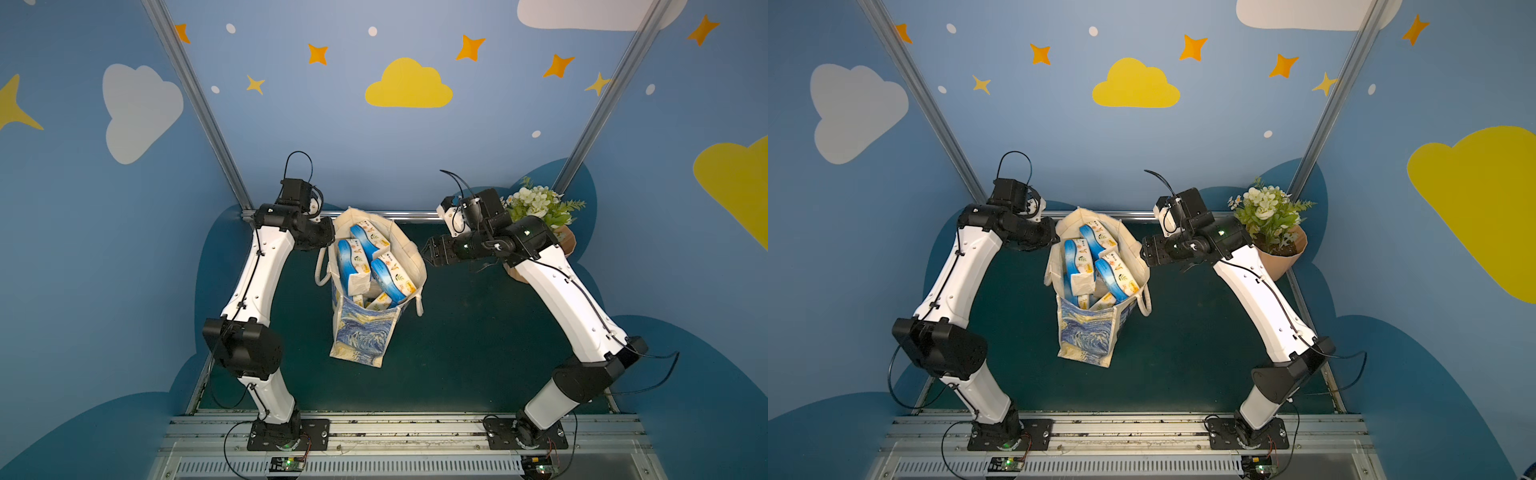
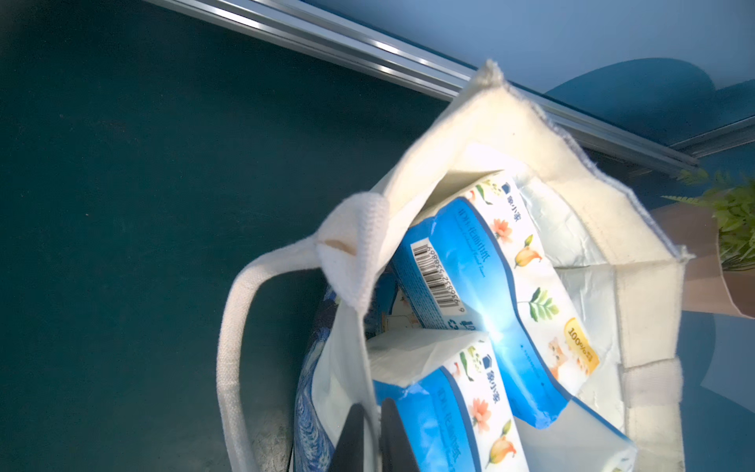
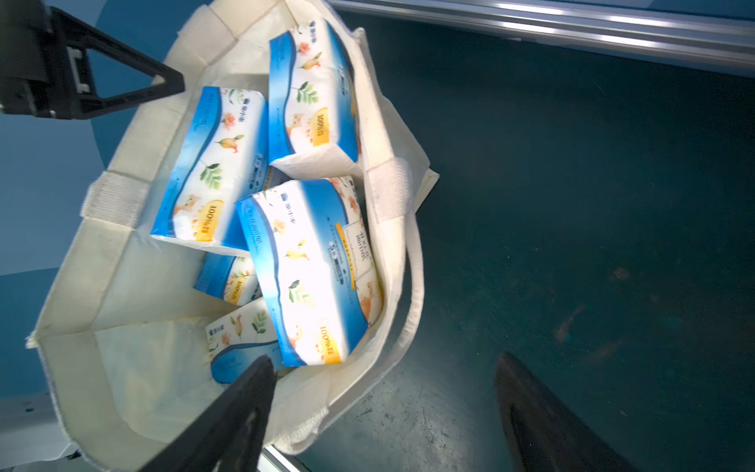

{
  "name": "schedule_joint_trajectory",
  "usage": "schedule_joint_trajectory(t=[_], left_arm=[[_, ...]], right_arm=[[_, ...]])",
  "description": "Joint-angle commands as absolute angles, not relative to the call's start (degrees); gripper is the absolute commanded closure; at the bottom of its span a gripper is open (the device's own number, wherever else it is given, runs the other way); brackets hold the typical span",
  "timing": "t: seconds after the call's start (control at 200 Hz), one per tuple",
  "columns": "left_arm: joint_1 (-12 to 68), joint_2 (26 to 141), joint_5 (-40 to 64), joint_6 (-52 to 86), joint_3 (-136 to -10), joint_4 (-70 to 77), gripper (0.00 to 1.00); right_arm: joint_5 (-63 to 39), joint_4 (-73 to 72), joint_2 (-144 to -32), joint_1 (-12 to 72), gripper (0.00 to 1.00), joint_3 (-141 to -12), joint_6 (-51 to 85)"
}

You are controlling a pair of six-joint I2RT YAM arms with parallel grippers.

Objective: Put tissues into the canvas bag
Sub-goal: Place the pack of facial tissues in the canvas bag, then reset both arms

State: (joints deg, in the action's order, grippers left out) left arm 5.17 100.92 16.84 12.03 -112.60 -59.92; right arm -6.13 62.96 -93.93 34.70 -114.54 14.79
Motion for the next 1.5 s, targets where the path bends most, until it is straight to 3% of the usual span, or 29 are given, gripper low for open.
schedule_joint_trajectory(t=[0.0, 0.406, 0.706, 0.977, 1.092, 1.302, 1.497], left_arm=[[4.4, 99.0, 17.0, 13.4, -112.3, -56.8, 0.82], [3.7, 95.5, 13.2, 14.0, -111.0, -56.0, 0.67], [-0.7, 84.7, 7.0, 16.0, -98.8, -44.1, 0.59], [-4.4, 72.1, -2.1, 19.2, -73.3, -21.2, 0.36], [-4.6, 71.5, -8.9, 20.9, -65.0, -17.5, 0.0], [-4.2, 73.0, -12.7, 16.0, -47.8, -3.1, 0.0], [-3.0, 75.9, -20.3, 9.8, -31.0, 22.2, 0.0]], right_arm=[[-6.8, 60.5, -90.3, 33.1, 0.15, -113.0, 15.9], [-8.2, 58.7, -87.8, 28.6, 0.15, -108.8, 16.0], [-6.6, 53.3, -81.0, 20.8, 0.15, -98.5, 16.6], [-6.0, 40.8, -69.5, 4.5, 0.11, -76.8, 17.1], [-4.6, 33.6, -67.0, -0.1, 0.1, -68.0, 15.7], [-4.0, 21.3, -67.8, -5.4, 0.08, -56.7, 15.5], [-3.9, 15.7, -71.5, -7.3, 0.08, -52.2, 15.0]])
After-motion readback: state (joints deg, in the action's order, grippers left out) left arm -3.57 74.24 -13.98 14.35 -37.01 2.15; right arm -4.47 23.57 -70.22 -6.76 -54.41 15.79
